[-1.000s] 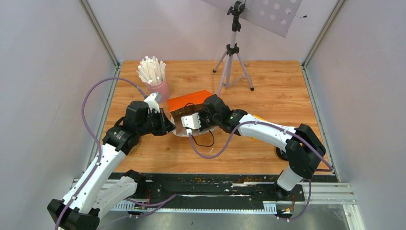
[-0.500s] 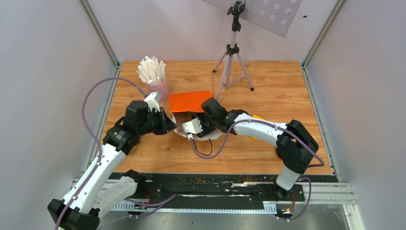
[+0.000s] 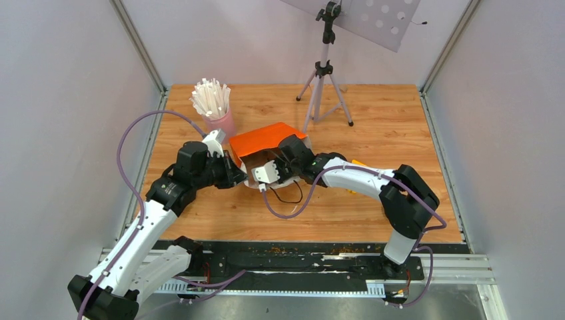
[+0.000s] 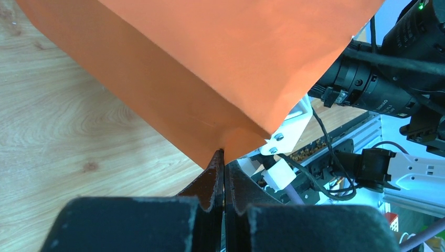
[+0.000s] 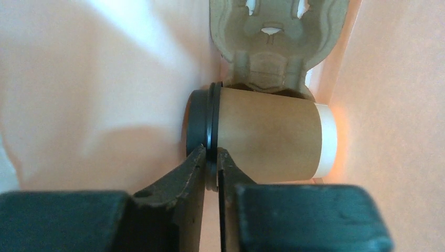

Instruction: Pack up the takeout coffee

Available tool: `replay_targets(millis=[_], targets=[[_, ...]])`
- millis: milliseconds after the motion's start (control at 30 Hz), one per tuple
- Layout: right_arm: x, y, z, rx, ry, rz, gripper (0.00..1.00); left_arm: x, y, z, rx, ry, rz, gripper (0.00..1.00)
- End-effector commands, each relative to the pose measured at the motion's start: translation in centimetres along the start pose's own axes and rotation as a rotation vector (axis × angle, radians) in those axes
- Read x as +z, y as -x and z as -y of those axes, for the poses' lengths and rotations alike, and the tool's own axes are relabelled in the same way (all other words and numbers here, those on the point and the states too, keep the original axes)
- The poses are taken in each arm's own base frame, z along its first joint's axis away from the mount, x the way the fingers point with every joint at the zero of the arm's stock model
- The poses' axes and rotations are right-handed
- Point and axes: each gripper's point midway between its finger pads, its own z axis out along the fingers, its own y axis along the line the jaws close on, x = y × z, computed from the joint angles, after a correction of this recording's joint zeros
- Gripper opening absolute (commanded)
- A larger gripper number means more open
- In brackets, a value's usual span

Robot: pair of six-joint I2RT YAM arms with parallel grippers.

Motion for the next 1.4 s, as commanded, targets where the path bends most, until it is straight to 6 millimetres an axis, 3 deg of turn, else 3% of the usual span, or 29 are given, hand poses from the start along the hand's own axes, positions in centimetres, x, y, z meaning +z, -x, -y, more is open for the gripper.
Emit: replay_targets(millis=[0, 100, 333, 833, 933, 1000, 1133, 1367], targets=[[0.0, 0.6, 1.0, 0.003, -0.048, 0.03, 0.1, -0.3, 1.0, 1.1, 0.0, -0.048, 0.042, 0.0], [-0.5, 1.0, 1.4, 0.018, -0.067, 0.05, 0.0, -0.2, 1.0, 1.0, 0.002, -0.043, 0.042, 0.0], [-2.5, 2.2, 2.1, 0.056, -0.11, 0.127, 0.0, -0.2, 1.2, 0.9, 0.007, -0.035, 0.042, 0.0], [-4.6, 3.1, 4.0, 0.128, -0.17, 0.213, 0.01, 0.3, 1.3, 0.7, -0.009, -0.024, 0.049, 0.0], [-4.5, 2.9, 4.9, 0.171, -0.187, 0.221, 0.35, 0.2, 1.6, 0.8, -0.006, -0.027, 0.058, 0.0], [-4.6, 2.9, 5.9, 0.221, -0.186, 0.239, 0.48, 0.2, 1.7, 0.9, -0.006, -0.027, 0.057, 0.0], [-4.2, 2.8, 6.7, 0.283, -0.154, 0.223, 0.56, 0.3, 1.6, 0.9, -0.009, -0.03, 0.056, 0.0], [-4.1, 2.8, 7.5, 0.285, -0.193, 0.23, 0.63, 0.4, 1.7, 1.3, -0.014, -0.053, 0.055, 0.0]])
